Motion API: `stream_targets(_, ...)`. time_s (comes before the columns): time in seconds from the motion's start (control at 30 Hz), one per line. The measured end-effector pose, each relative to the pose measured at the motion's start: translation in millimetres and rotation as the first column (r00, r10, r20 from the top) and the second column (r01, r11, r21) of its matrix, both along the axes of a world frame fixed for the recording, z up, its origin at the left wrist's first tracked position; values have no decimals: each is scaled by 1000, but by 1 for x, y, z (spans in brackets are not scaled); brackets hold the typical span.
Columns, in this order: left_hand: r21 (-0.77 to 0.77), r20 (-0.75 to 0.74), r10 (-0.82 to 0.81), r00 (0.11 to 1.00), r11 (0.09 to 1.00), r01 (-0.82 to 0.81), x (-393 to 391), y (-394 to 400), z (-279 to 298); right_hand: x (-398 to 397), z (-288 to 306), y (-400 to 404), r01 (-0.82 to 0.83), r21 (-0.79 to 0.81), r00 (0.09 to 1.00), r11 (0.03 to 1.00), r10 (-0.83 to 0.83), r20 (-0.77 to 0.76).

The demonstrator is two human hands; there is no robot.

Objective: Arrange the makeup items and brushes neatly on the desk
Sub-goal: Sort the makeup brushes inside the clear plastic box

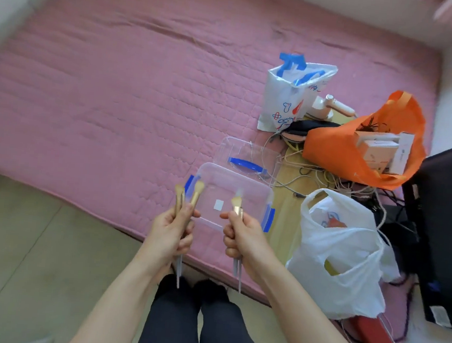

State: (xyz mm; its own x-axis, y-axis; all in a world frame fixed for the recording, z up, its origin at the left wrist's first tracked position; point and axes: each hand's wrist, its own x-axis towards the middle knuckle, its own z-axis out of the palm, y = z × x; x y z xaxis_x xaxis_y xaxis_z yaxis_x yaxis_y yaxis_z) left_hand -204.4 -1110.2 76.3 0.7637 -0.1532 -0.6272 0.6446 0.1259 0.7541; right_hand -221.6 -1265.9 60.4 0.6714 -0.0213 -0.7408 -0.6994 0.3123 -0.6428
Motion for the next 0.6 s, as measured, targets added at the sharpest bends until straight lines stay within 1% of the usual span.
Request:
stream_targets(0.13,26,-17,115,993,993,-114,-35,33,20,-11,17,24,-121,28,991,992,122,-49)
stream_targets(0.23,56,-17,212,977,976,-211,-58,60,31,-19,31,45,-232,51,971,971,234,-49)
stream_targets(0.3,47,-26,289,957,956,-288,-74,82,39,-22,42,64,-305,46,951,951,307,-44)
stream_targets(0.4,37,-32,366,930,930,-365,-93,108,47,-24,53,86,-413,-21,911,910,412,-27)
stream_targets(0.6,52,-31,556,830,831,-554,-145,196,52,-33,63,168,-634,-225,756,740,654,21)
